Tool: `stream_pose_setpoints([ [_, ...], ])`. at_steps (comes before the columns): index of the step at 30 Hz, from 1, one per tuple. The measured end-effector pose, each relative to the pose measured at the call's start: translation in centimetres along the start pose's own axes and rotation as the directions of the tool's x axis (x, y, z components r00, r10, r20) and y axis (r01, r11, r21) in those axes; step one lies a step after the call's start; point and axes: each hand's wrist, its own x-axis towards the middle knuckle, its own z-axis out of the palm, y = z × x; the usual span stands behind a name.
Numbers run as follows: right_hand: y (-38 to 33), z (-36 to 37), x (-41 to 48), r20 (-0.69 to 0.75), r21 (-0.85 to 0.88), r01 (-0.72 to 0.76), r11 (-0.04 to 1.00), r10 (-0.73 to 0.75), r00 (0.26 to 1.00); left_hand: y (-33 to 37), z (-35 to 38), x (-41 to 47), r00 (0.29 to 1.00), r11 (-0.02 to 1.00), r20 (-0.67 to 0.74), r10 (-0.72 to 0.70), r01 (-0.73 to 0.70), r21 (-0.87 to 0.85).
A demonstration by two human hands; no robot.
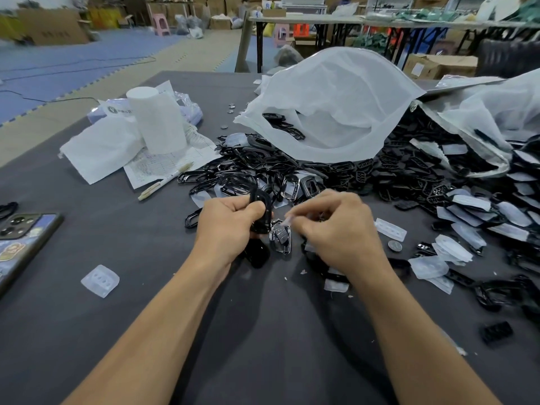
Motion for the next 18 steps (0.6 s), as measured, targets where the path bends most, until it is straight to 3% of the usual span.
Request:
stream_pose_setpoints([
  [2, -0.2, -0.3, 0.2, -0.098, 0.206, -0.048, 0.977, 0.069, 0.993, 0.0, 0.1, -0.1, 1.000, 1.000, 0.026, -0.011, 0.012, -0.020],
  [5, -0.7, -0.5, 0.2, -0.067, 0.435, -0.128, 0.891, 0.173, 0.983, 0.0, 0.2, -0.3, 0.999, 0.999, 0.047, 0.000, 0.002, -0.047],
  [14, -0.7, 0.9, 0.1, 0.107, 0.664, -0.227, 0.713, 0.210, 0.972, 0.2, 0.7, -1.0, 0.997, 0.997, 0.066, 0.050, -0.045, -0.066],
  [18, -0.7, 1.6, -0.3, 0.120, 0.698, -0.247, 0.673, 0.230, 0.966, 0.4, 1.1, -1.5, 0.992, 0.995, 0.115, 0.054, -0.044, -0.087],
])
